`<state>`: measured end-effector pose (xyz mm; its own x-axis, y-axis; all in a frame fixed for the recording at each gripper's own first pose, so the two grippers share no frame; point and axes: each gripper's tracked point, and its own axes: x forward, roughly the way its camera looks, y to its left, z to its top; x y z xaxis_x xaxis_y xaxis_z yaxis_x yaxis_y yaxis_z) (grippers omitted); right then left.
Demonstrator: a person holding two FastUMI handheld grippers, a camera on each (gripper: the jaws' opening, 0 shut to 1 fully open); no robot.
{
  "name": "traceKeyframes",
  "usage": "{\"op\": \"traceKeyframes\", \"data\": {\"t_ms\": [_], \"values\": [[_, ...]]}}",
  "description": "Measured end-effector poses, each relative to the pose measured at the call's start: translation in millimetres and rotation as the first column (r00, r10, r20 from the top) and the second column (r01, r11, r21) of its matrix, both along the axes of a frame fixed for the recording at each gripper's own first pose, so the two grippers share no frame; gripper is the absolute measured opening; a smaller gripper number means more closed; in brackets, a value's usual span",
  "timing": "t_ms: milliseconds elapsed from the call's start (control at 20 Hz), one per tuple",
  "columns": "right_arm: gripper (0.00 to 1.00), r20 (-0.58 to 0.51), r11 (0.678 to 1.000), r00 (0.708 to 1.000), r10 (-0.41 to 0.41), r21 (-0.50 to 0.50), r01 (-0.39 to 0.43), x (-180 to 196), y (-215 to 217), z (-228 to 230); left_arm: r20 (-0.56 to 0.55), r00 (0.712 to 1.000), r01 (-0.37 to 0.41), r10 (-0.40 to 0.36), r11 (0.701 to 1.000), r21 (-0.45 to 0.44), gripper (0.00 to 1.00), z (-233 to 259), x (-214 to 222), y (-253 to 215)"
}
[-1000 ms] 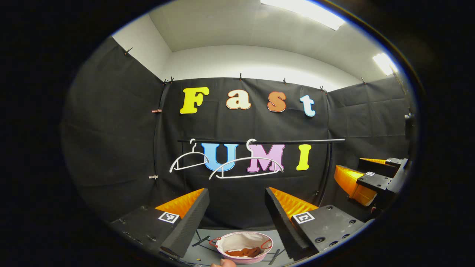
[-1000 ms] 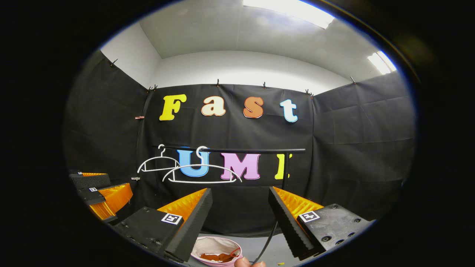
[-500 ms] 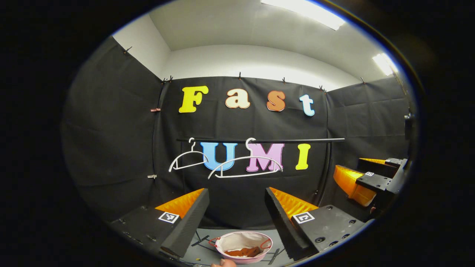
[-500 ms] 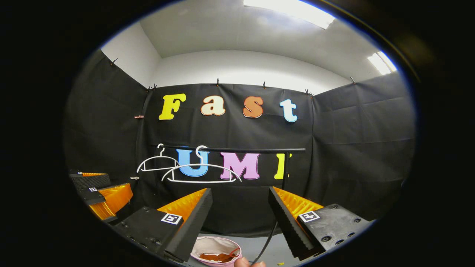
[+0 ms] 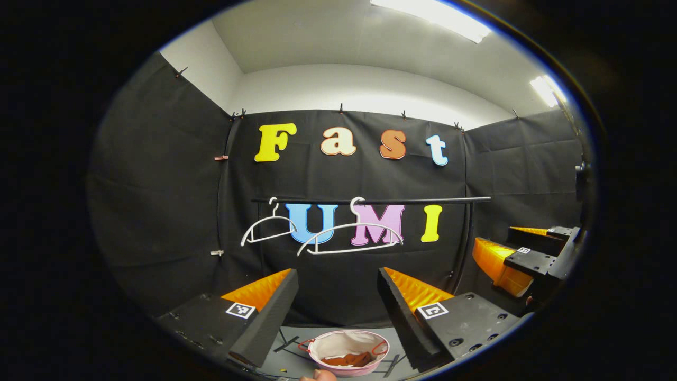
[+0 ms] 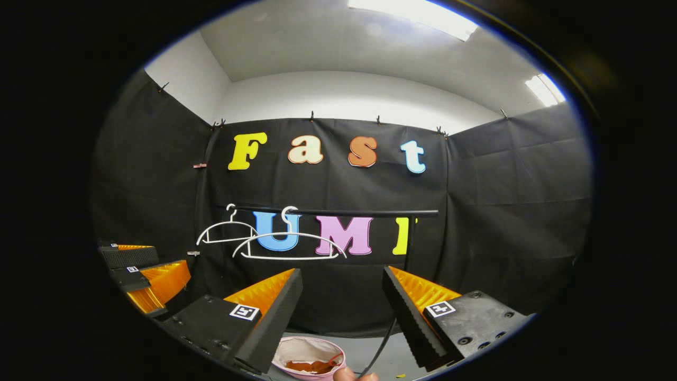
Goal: Grasp the clothes on the hanger with both hands and then place them into the laundry hamper below.
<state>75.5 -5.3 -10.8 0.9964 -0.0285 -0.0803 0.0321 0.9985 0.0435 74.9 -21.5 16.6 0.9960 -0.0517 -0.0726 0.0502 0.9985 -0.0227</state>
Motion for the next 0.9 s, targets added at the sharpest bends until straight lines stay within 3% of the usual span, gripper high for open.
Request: {"op": "traceKeyframes", "data": {"t_ms": [900], "values": [[0.97,0.021,1.0,1.0,0.005,-0.018,-0.004,-0.4,0.4,6.7,0.009,1.0,-0.006,0.006,1.0,0.0,0.95,4.0,0.3,2.8]]}}
